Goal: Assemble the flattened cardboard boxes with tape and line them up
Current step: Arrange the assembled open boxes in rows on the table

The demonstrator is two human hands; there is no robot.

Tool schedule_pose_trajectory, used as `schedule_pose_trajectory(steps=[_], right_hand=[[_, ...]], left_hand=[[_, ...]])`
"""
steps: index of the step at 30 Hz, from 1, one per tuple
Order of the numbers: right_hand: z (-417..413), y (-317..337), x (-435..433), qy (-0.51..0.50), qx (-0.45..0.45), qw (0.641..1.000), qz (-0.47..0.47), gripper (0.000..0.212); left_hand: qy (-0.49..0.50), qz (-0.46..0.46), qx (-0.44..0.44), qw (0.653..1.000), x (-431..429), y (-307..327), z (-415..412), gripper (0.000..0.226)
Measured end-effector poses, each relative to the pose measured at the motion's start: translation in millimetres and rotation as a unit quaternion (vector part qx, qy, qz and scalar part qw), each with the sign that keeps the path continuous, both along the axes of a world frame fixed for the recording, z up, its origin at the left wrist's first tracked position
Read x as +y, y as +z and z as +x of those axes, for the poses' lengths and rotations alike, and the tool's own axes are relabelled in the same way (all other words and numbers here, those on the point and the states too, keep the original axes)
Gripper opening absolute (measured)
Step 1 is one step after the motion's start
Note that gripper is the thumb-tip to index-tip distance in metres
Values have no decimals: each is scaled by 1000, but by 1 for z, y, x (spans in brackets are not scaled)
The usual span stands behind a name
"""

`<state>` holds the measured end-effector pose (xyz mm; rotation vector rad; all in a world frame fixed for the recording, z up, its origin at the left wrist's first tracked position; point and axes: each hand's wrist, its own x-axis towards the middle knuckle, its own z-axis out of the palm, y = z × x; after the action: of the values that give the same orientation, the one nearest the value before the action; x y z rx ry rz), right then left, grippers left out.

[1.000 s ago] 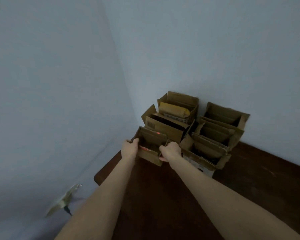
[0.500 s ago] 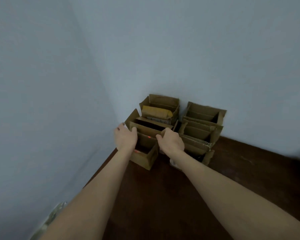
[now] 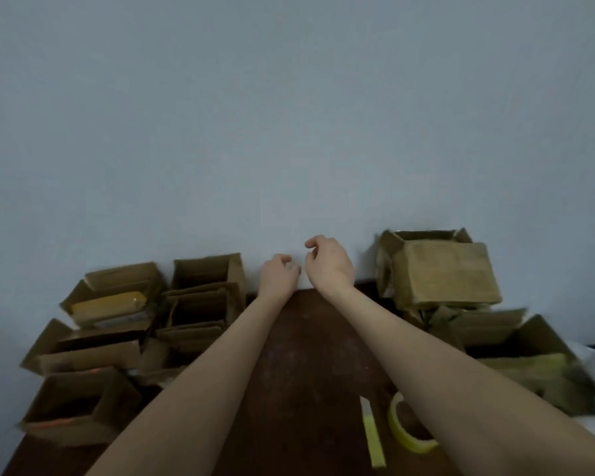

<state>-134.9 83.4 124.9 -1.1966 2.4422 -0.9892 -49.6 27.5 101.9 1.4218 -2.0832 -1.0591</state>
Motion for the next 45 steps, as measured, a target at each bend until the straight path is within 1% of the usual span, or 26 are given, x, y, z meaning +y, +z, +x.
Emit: schedule_pose_trajectory(steps=[4, 7, 9, 11, 13, 14, 16, 17, 19, 20, 22, 24, 26, 28, 29, 31, 32, 34, 36, 38, 40, 41, 42, 43, 45], right_hand=[[-68, 6, 44, -79, 28, 996, -21, 29], [-118, 10, 80, -160, 50, 985, -31, 35], [-150, 10, 106, -228, 44, 973, -14, 44], [-178, 0, 126, -269, -5, 963, 20, 51], [-198, -13, 142, -274, -83, 956, 60, 55], [-202, -18, 146, -265, -118, 954, 71, 55], [-207, -25, 150, -255, -140, 954, 68, 54], [-207, -24, 149, -262, -131, 955, 56, 54], [-205, -14, 143, -286, -115, 951, 23, 60], [-202, -7, 138, -290, -118, 950, 2, 64], [-194, 7, 125, -277, -142, 949, -47, 68], [-179, 19, 112, -237, -171, 953, -82, 64], [-160, 24, 98, -189, -204, 953, -117, 58], [-140, 18, 83, -152, -236, 949, -143, 47], [-131, 11, 75, -137, -250, 947, -149, 39], [-113, -6, 61, -112, -280, 942, -149, 23], [-105, -14, 56, -103, -298, 938, -143, 19], [-90, -32, 47, -95, -326, 933, -121, 17], [-81, -47, 42, -94, -344, 930, -91, 14], [-74, -56, 38, -100, -372, 920, -72, 7], [-67, -57, 34, -111, -382, 916, -53, 25], [-64, -57, 30, -122, -376, 918, -39, 33], [-61, -57, 27, -131, -366, 921, -25, 37], [-58, -59, 24, -134, -353, 926, -18, 36], [-53, -62, 21, -125, -336, 933, -12, 25]], left_hand=[[-63, 56, 36, 996, 43, 11, -80, 46], [-104, 147, 79, 981, 75, 14, -122, 67], [-123, 201, 98, 967, 94, 11, -140, 71], [-121, 255, 102, 954, 104, 4, -152, 77], [-113, 300, 99, 942, 106, -11, -162, 83], [-108, 307, 98, 940, 105, -15, -163, 82], [-100, 303, 97, 943, 105, -22, -165, 72], [-93, 291, 111, 946, 105, -23, -164, 65], [-84, 251, 156, 952, 102, -19, -158, 50], [-87, 227, 179, 953, 97, -14, -153, 47], [-101, 183, 215, 954, 85, 1, -138, 51], [-103, 146, 221, 959, 67, 15, -117, 52], [-91, 133, 218, 963, 46, 22, -95, 47], [-61, 164, 235, 956, 32, 24, -71, 47], [-25, 194, 251, 948, 28, 23, -61, 47], [80, 237, 289, 924, 22, 17, -41, 42], [130, 240, 305, 913, 18, 12, -31, 39], [187, 222, 312, 905, 15, 3, -13, 32], [205, 212, 312, 903, 16, -7, 3, 33], [209, 178, 295, 915, 16, -16, 17, 31], [201, 121, 269, 934, 18, -23, 26, 28], [200, 101, 267, 937, 18, -26, 28, 27], [203, 94, 271, 936, 19, -27, 28, 25], [211, 96, 272, 934, 20, -28, 27, 23], [230, 112, 284, 924, 19, -30, 25, 19]])
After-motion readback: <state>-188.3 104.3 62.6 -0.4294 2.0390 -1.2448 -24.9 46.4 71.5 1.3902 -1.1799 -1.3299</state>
